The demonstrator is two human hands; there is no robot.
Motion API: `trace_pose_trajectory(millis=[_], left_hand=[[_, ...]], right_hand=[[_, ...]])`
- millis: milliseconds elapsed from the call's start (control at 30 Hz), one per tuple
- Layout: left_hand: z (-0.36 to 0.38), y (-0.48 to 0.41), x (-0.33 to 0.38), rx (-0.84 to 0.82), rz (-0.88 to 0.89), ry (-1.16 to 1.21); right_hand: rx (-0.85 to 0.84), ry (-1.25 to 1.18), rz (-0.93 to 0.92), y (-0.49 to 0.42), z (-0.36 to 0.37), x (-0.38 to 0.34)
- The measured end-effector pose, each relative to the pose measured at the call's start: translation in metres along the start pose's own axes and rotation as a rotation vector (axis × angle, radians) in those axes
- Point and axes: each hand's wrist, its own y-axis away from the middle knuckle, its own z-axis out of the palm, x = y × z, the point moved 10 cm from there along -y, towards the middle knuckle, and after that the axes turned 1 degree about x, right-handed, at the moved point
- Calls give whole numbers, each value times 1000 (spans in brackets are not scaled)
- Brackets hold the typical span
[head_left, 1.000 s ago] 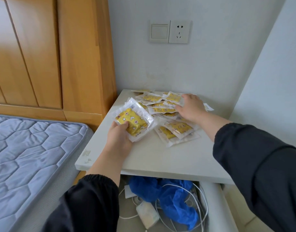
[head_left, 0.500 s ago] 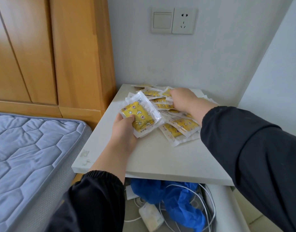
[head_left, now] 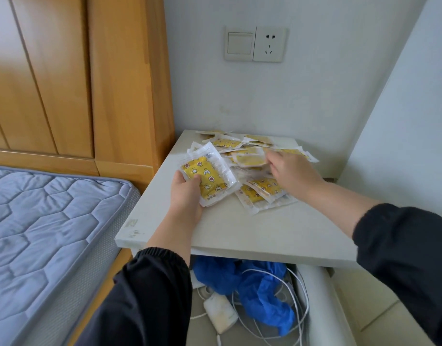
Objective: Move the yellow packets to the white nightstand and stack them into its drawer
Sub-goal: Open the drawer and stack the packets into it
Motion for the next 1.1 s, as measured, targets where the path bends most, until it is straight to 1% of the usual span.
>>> trace_pose_trajectory(millis=[33, 100, 167, 200, 267, 367, 400, 467, 533, 733, 900, 1000, 1100], left_hand=[[-1, 3, 1, 6, 12, -26], [-1, 9, 2, 17, 57, -130], [2, 17, 7, 17, 148, -342], [5, 22, 10, 11, 192, -432], [10, 31, 11, 0, 238, -519], [12, 37, 12, 11, 257, -570], [13, 38, 13, 15, 261, -587], [14, 40, 13, 18, 266, -617], [15, 41, 12, 18, 273, -633], [18, 42, 13, 10, 301, -651], [19, 44, 13, 6, 287, -657], [18, 47, 13, 3, 267, -626], [16, 54, 11, -21, 251, -594]], right_hand=[[-4, -20, -49, 17, -4, -4], [-42, 16, -121, 47, -8, -8], [-131, 28, -139, 66, -9, -9], [-182, -2, -99, 71, -9, -4], [-277, -146, 35, 76, -9, 7], [-223, -335, 259, 61, -18, 17], [-236, -393, 353, 55, -15, 22], [-366, -478, 527, 49, 4, 32], [-471, -494, 581, 43, 22, 35], [-629, -502, 636, 23, 40, 33], [-566, -580, 799, 22, 35, 33], [-515, -596, 795, 26, 27, 31], [-420, -720, 826, 38, 22, 31]])
